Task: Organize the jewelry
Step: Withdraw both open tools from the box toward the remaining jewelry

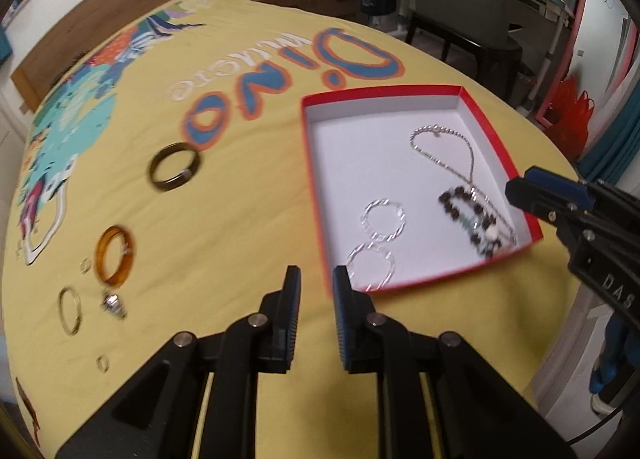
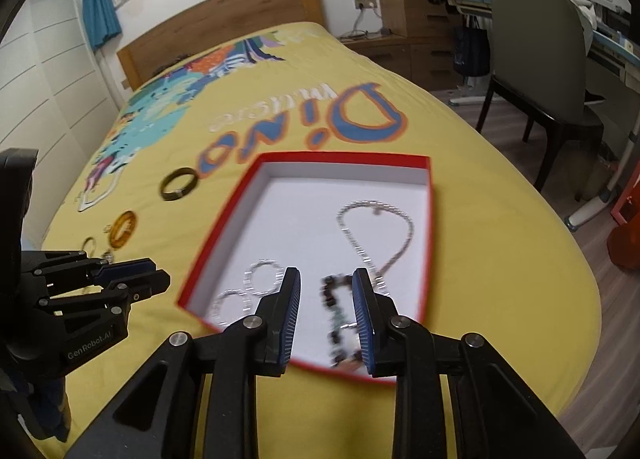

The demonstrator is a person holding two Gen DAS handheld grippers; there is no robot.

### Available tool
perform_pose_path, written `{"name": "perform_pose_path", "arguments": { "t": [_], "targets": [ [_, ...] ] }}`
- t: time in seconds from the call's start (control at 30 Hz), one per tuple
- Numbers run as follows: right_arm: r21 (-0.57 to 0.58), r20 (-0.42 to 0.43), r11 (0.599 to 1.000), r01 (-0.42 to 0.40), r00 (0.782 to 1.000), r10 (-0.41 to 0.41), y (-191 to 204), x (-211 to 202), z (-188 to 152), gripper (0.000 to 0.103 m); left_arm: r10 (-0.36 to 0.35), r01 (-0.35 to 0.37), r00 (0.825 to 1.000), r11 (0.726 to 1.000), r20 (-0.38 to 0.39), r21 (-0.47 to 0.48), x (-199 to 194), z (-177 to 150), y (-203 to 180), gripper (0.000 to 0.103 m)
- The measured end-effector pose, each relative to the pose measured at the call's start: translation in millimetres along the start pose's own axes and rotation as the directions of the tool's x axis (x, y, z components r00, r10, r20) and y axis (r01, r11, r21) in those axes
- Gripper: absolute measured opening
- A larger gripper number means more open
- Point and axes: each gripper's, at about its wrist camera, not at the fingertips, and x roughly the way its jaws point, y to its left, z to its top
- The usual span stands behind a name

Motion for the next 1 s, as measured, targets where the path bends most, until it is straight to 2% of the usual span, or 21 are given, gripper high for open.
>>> {"name": "perform_pose_path", "arguments": {
  "t": [0.33, 0.47, 0.67, 1.0],
  "targets": [
    [-0.029, 0.008, 0.996, -0.08, 0.997, 0.08, 58, -30, -26, 0.032, 0.068, -0.067, 0.998, 0.997, 0.018, -0.04, -47, -67, 39, 0.016],
    [-0.04, 0.005, 0.994, -0.104, 0.995, 0.105, 79, -37, -35, 0.032, 0.099, -0.096, 0.995, 0.993, 0.033, -0.062, -60, -87, 54, 0.036],
    [-0.056, -0.007, 0.991, -0.124, 0.992, 0.124, 106, -43, -46, 0.033, 0.138, -0.131, 0.989, 0.986, 0.06, -0.1, -80, -109, 76, 0.037],
    [-0.091, -0.025, 0.984, -0.153, 0.988, 0.151, 141, -47, -54, 0.035, 0.166, -0.156, 0.984, 0.976, 0.059, -0.151, -92, -132, 104, 0.037]
  ]
}}
